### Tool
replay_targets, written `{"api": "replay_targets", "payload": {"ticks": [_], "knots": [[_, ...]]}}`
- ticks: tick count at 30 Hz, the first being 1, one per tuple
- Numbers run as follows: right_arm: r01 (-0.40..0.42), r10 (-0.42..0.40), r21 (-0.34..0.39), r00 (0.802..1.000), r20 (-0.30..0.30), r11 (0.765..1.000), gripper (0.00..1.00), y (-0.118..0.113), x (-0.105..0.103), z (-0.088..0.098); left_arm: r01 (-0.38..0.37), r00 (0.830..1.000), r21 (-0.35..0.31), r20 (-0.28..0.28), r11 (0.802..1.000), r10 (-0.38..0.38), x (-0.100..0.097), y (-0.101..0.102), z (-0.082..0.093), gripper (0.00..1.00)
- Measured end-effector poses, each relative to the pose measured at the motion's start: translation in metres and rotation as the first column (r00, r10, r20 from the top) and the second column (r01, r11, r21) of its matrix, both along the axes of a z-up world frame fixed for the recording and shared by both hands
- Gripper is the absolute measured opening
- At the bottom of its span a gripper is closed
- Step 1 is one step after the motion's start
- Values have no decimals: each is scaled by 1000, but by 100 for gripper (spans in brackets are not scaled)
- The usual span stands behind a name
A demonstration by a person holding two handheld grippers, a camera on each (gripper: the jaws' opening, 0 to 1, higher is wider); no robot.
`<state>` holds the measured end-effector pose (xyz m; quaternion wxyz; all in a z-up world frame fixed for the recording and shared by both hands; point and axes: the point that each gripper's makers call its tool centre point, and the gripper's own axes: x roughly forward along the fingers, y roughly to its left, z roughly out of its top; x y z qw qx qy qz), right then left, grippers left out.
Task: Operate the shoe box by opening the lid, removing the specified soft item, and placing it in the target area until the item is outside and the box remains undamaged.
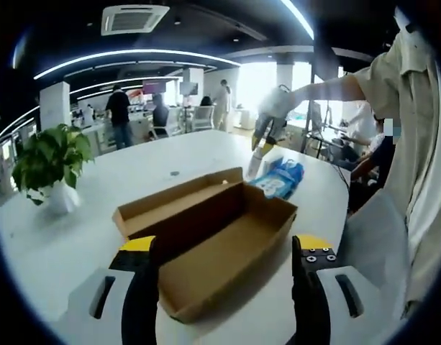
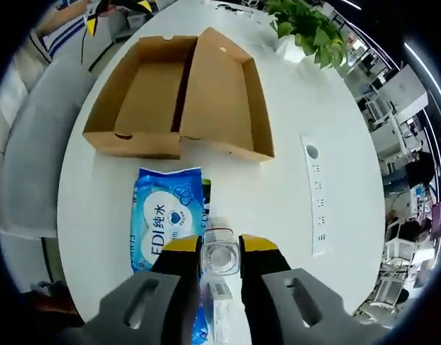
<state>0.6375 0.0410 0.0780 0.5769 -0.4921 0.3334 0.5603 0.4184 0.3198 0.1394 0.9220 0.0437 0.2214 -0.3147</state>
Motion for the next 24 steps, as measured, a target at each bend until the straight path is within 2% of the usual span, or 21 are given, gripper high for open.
{"api": "replay_targets", "payload": {"ticks": [7, 14, 22, 24], "knots": [[-20, 19, -79, 1000, -14, 997, 17, -6, 4, -15, -8, 1000, -1, -8, 1000, 8, -3, 1, -4, 77], [-6, 2, -89, 999, -50, 996, 17, -5, 5, -24, -23, 1000, 3, -15, 1000, 23, -6, 5, -8, 77], [-12, 5, -100, 998, -66, 995, 18, -3, 5, -26, -43, 999, 2, -28, 999, 43, -8, 11, -13, 76], [-4, -3, -105, 998, -67, 994, 18, -4, 10, -26, -43, 999, 3, -31, 999, 43, -9, 11, -15, 76]]}}
